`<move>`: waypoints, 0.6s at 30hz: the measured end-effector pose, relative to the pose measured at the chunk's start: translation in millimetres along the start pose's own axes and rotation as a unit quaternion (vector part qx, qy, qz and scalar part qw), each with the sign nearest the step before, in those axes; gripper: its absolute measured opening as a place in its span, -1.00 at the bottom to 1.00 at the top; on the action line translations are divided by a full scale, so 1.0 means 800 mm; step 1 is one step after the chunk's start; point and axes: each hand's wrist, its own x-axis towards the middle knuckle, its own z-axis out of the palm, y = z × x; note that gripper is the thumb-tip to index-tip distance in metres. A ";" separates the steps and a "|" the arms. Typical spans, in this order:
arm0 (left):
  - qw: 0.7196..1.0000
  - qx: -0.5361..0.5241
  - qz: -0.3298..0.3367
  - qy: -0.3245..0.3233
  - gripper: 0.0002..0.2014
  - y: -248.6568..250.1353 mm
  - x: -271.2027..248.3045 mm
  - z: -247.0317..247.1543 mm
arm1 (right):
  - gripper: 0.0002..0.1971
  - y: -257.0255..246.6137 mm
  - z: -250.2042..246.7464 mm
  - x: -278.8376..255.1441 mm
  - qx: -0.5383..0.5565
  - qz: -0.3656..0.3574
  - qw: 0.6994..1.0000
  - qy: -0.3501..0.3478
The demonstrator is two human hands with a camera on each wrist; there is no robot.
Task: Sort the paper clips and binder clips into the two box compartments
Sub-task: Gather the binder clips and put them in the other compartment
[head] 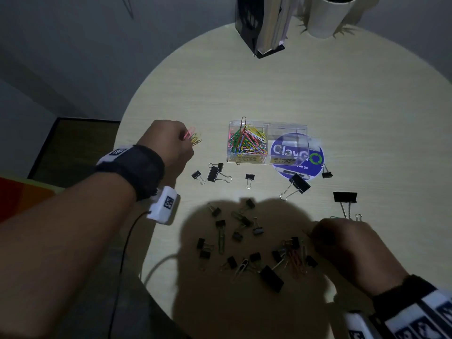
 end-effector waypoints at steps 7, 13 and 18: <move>0.966 -0.257 0.000 0.019 -0.92 0.065 -0.023 -0.002 | -0.83 -0.068 -0.064 0.094 0.222 0.007 0.967 0.124; 0.991 -0.128 0.020 0.045 -0.84 0.107 -0.020 0.019 | -0.88 -0.127 -0.069 0.186 0.187 -0.013 0.962 0.200; 0.998 -0.013 0.040 0.048 -0.75 0.113 -0.023 0.032 | -0.92 -0.133 -0.048 0.209 0.114 -0.016 0.973 0.199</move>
